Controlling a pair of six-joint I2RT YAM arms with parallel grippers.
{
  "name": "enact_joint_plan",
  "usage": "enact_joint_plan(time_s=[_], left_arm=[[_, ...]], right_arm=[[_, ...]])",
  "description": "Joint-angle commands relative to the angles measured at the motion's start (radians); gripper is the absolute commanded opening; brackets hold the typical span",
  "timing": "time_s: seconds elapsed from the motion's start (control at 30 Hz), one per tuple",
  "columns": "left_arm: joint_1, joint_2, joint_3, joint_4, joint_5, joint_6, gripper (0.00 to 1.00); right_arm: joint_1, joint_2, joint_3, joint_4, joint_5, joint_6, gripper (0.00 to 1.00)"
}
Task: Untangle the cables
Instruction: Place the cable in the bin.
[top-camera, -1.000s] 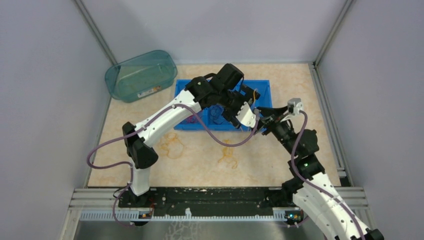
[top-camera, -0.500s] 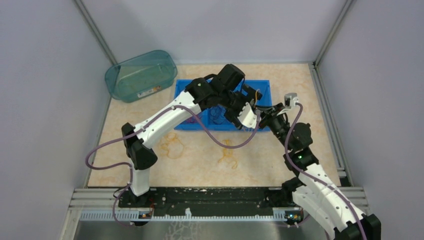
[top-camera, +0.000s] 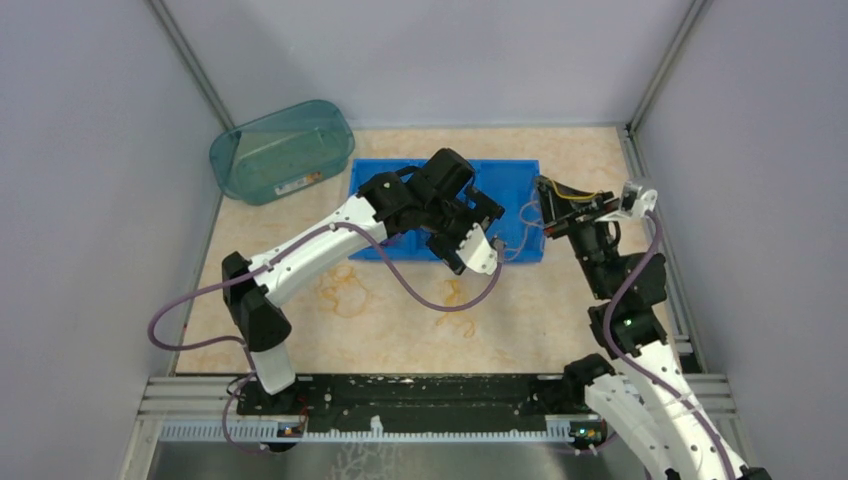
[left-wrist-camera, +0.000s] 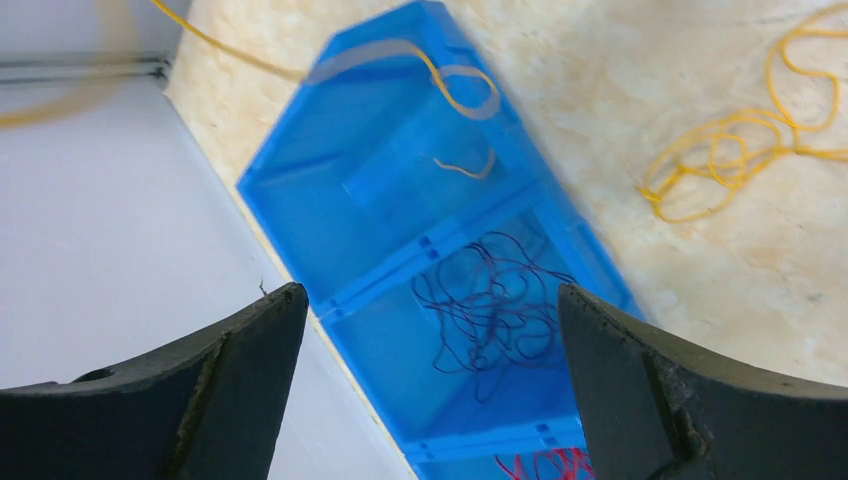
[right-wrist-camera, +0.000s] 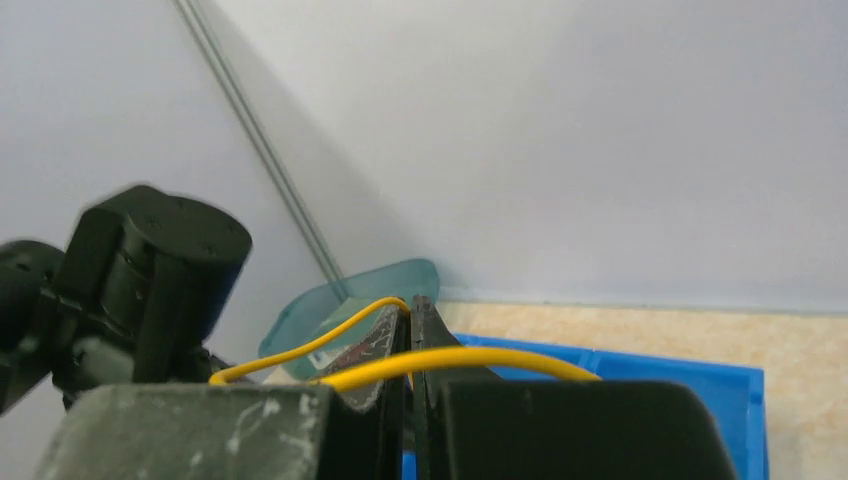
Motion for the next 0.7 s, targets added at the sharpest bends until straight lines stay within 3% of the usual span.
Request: enact_joint_plan(time_s=[0.0,0.2,0.37,0.47,0.57,0.67], left_arm=[[-0.009,-0.066,-0.071,0.028,-0.068,0.019,1.00],[0.030,-0.042,0.118,-0.039,-0.118,-0.209,1.00],[0.207,-0.032,0.338,-0.138,0.020,-0.492,1.00],[0.350,-0.080,0.324,-0.159,0.139,-0.624,1.00],[0.509,-0.151,0.214,-0.126,0.224,-0.709,1.00],[0.601,-0.223,0.120,-0.073,0.267,-0.756,1.00]], right_arm=[[-0.017,0.039,0.089,-0.017,0.026,-0.062,0.00],[-0.089,0.195,0.156,0.030,0.003,-0.070,0.00],[-0.177,0.434,0.261,0.026,-0.075,-0.057,0.00],[-0.193,0.653,0.397,-0.105,-0.119,-0.079,0.00],[-0.171,0.857,0.627,-0.309,-0.162,-0.066,0.00],[-0.087,0.979,0.793,-0.482,-0.028,-0.170,0.00]])
